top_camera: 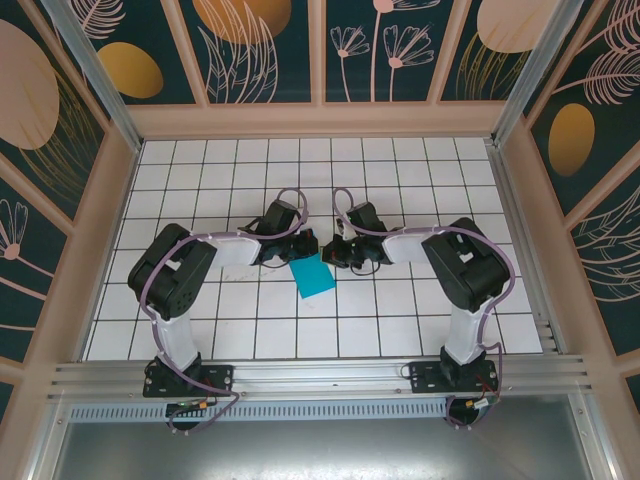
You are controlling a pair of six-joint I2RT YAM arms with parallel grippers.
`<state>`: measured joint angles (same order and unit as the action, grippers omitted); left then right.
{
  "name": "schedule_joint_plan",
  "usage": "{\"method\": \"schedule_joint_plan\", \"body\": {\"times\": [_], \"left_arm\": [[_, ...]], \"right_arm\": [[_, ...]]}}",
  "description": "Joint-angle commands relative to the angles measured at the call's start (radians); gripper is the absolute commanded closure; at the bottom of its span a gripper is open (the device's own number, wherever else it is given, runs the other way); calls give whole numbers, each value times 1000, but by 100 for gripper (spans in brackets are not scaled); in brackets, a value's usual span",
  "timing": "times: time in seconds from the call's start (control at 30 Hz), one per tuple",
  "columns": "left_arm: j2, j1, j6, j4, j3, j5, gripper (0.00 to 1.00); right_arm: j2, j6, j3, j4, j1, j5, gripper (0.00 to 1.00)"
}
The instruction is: Fold a paper plane with a square sheet of paper (pick it up from the middle)
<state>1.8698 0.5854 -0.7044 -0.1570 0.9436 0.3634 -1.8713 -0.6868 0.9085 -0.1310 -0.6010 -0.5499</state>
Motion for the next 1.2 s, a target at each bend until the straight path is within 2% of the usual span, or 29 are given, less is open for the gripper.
{"method": "schedule_joint_plan", "body": {"times": [0.0, 0.43, 0.87, 1.17], "left_arm": [[22, -3, -13, -20, -7, 12, 98], [35, -3, -18, -40, -17, 26, 98], [66, -2, -42, 12, -61, -51, 100], [75, -4, -52, 19, -80, -81, 100]], "right_arm": [[-25, 15, 27, 22, -10, 3, 100], [-39, 30, 38, 57, -14, 25, 100], [-7, 111, 54, 152, -17, 7, 100], [63, 159, -19, 223, -33, 12, 100]]}}
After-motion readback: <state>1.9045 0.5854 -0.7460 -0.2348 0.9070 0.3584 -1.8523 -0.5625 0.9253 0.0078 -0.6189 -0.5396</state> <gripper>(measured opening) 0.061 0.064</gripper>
